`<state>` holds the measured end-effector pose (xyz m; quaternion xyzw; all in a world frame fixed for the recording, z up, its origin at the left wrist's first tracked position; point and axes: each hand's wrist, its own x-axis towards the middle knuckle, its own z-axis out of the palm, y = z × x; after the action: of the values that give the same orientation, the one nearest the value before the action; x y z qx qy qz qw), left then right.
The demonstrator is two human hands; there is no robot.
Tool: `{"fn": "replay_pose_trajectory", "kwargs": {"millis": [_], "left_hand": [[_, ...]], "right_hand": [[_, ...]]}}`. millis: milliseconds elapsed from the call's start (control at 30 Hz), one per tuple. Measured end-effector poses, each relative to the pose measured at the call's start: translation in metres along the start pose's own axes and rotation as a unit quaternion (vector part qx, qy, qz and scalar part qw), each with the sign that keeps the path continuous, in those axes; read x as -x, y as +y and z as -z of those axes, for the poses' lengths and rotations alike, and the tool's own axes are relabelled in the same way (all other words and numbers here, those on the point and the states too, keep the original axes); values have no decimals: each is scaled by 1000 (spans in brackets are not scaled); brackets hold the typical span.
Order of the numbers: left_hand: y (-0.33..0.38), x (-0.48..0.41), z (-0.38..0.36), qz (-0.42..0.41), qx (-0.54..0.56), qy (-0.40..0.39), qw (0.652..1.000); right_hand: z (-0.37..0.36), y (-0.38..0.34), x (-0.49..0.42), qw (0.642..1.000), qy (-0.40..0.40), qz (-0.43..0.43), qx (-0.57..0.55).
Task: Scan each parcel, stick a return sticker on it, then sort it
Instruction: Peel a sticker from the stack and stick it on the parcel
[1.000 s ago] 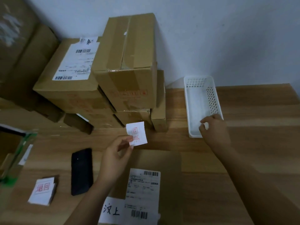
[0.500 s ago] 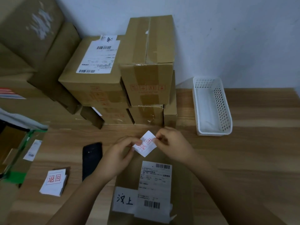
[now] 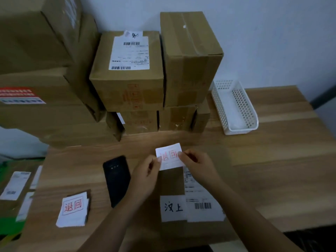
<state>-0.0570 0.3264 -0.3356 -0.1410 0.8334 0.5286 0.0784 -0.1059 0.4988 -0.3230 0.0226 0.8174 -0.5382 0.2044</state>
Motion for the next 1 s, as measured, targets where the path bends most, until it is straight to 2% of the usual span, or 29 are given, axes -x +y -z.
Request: {"fn": "replay_pose_trajectory", "kwargs": {"millis": [67, 133, 233, 300, 500, 567, 633, 700, 767, 833, 900, 1000], "left_hand": [[-8, -6, 2, -27, -35, -1, 999], [-14, -15, 3, -58, -101, -2, 993], [-23, -32, 0, -101, -208, 4, 973], [-28, -40, -5, -128, -261, 16, 957], [-37, -48, -12, -158, -325, 47, 931], [-42, -49, -9, -133, -340, 36, 930], [-45, -50, -6, -101, -338, 47, 935], [-43, -47, -4, -146, -319, 97, 931], [-43, -43, -8, -195, -308, 105, 925], [-44, -39, -15, -214, -324, 19, 921], [-50, -35, -22, -202, -334, -66, 918], [-60, -35, -26, -170, -310, -102, 930]], "right_hand": [[-8, 0, 3, 999, 31, -4, 36], [-13, 3, 1, 990, 59, 23, 128], [-19, 16, -13, 948, 102, 84, 289], [-22, 24, -21, 921, 134, 124, 344], [-34, 32, -31, 872, 177, 169, 423], [-36, 31, -32, 878, 181, 149, 418], [-33, 29, -31, 894, 189, 94, 395], [-29, 32, -28, 895, 196, 110, 385], [-25, 39, -24, 891, 132, 154, 406], [-22, 49, -23, 870, 36, 204, 447], [-22, 56, -24, 849, 0, 224, 478], [-23, 61, -23, 855, -18, 198, 478]]}}
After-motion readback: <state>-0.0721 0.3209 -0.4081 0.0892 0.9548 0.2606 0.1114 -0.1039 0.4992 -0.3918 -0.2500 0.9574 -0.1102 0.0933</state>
